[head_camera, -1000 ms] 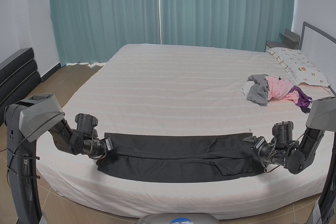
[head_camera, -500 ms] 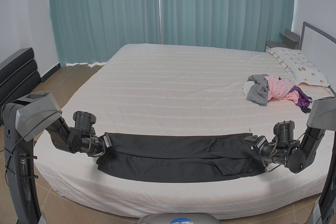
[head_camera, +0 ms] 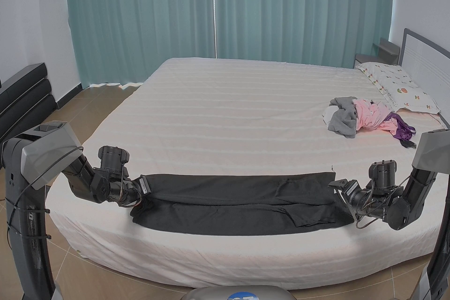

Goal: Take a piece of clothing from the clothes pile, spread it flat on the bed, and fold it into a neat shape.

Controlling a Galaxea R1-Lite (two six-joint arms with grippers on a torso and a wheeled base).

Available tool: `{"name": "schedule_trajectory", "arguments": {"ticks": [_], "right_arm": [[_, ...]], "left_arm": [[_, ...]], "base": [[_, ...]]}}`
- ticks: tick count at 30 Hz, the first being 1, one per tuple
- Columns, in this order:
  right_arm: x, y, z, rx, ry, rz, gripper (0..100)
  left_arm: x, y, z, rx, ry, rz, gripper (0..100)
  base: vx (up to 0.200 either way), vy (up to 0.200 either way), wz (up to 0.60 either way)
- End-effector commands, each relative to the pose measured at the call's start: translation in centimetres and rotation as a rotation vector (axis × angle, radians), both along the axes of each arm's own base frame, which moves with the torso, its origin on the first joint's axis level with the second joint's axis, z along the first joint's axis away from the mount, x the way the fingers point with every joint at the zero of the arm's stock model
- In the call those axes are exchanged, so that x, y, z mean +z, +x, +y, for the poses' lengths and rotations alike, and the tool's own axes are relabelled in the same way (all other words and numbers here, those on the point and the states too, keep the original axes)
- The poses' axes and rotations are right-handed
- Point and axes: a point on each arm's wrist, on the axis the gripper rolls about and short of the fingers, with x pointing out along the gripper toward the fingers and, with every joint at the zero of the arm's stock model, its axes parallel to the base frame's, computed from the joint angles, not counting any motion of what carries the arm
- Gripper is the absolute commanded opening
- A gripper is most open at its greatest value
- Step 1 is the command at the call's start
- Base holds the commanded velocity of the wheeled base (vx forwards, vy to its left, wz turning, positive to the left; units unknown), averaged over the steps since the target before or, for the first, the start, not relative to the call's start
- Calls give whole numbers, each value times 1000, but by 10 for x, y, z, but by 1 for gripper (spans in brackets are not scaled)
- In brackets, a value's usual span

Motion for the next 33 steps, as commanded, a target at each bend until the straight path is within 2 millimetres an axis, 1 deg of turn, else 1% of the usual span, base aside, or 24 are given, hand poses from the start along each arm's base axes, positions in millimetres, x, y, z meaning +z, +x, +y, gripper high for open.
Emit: {"name": "schedule_trajectory", "arguments": {"ticks": [1,3,13,16,18,20,21,24,33], "right_arm": [[-1,1,-2,-10,5,-1,100],[-1,1,-2,-11,10,2,100],[-3,2,-2,-10,12,7,100],[-3,2,-2,-11,11,5,100],[-3,2,-2,-11,11,5,100],[-3,2,-2,-12,13,6,100],[-3,2,-2,-12,13,6,100],[-3,1,-2,-12,12,9,100],[-3,0,-2,-12,12,9,100]], "left_arm": [[2,3,-2,-2,-2,-15,0],[5,6,-3,11,-16,-22,0],[14,8,-4,29,-37,-43,0],[27,8,-5,37,-48,-67,0],[34,6,-9,44,-64,-76,0],[46,3,-11,54,-85,-93,0],[46,3,-11,54,-85,-93,0],[61,0,-18,41,-93,-122,0],[86,-11,-37,1,-108,-128,0]], "base": [[0,0,0],[0,0,0],[0,-200,0],[0,-200,0],[0,-200,0],[0,-200,0],[0,-200,0],[0,-200,0],[0,-200,0]]}}
